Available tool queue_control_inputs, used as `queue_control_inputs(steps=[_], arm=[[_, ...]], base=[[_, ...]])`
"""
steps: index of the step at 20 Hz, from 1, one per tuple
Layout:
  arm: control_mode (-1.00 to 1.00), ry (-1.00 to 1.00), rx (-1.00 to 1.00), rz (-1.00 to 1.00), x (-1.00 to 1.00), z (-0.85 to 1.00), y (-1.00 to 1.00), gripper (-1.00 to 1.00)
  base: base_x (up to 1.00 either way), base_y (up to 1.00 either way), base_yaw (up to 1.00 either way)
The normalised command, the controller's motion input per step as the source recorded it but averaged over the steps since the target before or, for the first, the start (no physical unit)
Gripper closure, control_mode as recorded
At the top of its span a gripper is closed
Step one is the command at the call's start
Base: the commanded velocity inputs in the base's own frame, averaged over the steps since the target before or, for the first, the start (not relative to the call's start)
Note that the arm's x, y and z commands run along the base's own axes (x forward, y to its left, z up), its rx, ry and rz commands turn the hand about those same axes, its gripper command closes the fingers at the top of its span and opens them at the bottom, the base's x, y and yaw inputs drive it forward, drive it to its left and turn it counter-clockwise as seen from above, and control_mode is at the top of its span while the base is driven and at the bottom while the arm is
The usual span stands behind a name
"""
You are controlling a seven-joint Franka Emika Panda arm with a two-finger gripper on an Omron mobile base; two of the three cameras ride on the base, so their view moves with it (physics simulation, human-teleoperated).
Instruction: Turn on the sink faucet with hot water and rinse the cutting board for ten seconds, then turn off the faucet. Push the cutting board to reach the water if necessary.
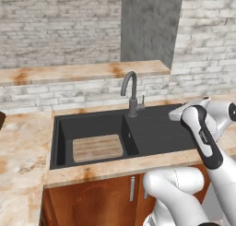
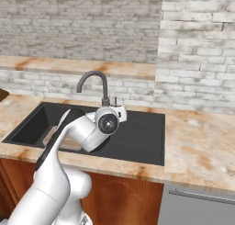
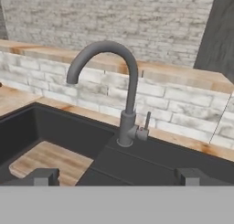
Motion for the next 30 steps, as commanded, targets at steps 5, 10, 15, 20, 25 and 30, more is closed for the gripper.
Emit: queue_control_inputs(steps=[5,10,15,20,25,30], arm=[[-1.0,0.0,0.01,-0.05,0.25,-0.05,-0.01,-1.0],[-1.0,-0.01,0.02,-0.05,0.29,-0.11,-0.07,-1.0],[-1.0,-0.01,0.02,-0.03,0.25,-0.17,0.0,-1.0],[-1.0,0.0,0.0,-0.01,0.25,-0.15,0.0,-1.0],[-1.0,-0.01,0.0,0.0,0.44,-0.16,0.0,-1.0],[-1.0,0.0,0.0,0.0,0.29,-0.01,0.0,-1.0]], base=[[0.0,0.0,0.0],[0.0,0.0,0.0],[0.0,0.0,0.0],[0.0,0.0,0.0],[0.0,0.0,0.0],[0.0,0.0,0.0]])
